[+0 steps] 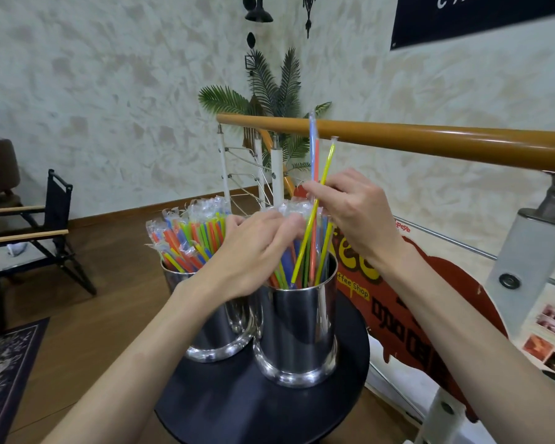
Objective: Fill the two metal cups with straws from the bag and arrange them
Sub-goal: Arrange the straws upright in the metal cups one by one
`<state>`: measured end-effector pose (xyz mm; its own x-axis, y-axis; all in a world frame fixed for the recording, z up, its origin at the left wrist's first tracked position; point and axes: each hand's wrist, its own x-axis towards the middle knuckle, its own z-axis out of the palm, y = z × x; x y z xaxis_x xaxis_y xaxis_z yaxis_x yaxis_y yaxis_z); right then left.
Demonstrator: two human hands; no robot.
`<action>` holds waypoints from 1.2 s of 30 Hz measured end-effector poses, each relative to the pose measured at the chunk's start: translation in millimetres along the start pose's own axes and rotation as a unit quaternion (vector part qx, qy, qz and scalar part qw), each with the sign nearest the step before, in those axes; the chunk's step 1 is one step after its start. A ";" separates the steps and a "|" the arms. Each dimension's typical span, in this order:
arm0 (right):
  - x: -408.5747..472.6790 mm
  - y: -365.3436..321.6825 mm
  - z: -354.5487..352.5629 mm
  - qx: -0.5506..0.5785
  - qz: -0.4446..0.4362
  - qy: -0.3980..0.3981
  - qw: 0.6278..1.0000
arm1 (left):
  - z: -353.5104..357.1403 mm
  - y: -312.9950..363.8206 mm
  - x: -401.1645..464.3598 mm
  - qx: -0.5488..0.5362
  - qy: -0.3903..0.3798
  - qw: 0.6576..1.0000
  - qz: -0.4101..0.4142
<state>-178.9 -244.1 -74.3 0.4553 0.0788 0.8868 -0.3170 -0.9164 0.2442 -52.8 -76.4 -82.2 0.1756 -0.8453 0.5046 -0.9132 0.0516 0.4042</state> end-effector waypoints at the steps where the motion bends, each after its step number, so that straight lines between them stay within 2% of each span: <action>1: 1.2 2.1 -2.8 -0.009 0.003 0.001 1.000 | -2.6 -1.4 -0.1 -0.016 0.012 1.000 -0.004; 5: 9.0 6.7 -13.4 -0.037 0.022 0.008 0.999 | -9.2 -10.9 2.1 0.026 0.055 0.998 0.009; 9: 18.9 5.5 -19.8 -0.012 0.040 -0.012 0.999 | -8.7 -17.8 1.9 0.108 0.037 0.993 0.038; 15: 30.2 -1.0 -33.7 0.061 0.044 -0.023 0.997 | -10.9 -18.5 2.4 0.130 0.032 0.989 0.055; 19: 41.5 -10.2 -53.5 0.199 0.105 0.001 0.974 | -11.6 -17.8 1.8 0.138 0.029 0.989 0.049; 25: 54.3 -28.1 -84.1 0.251 0.229 -0.011 0.940 | -11.9 -19.0 2.5 0.142 0.033 0.988 0.050; 30: 30.1 -39.4 -58.4 0.252 0.276 -0.132 0.918 | -11.6 -20.5 3.3 0.128 0.043 0.989 0.054; 36: -4.7 -57.1 -16.1 0.234 0.271 -0.353 0.864 | -9.8 -11.1 4.1 0.060 0.096 0.993 0.033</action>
<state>-176.3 -185.8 -86.1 0.7923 -0.5195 0.3200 -0.3475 -0.8153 -0.4632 -38.4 -75.2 -77.1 0.1704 -0.7241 0.6684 -0.9602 0.0303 0.2776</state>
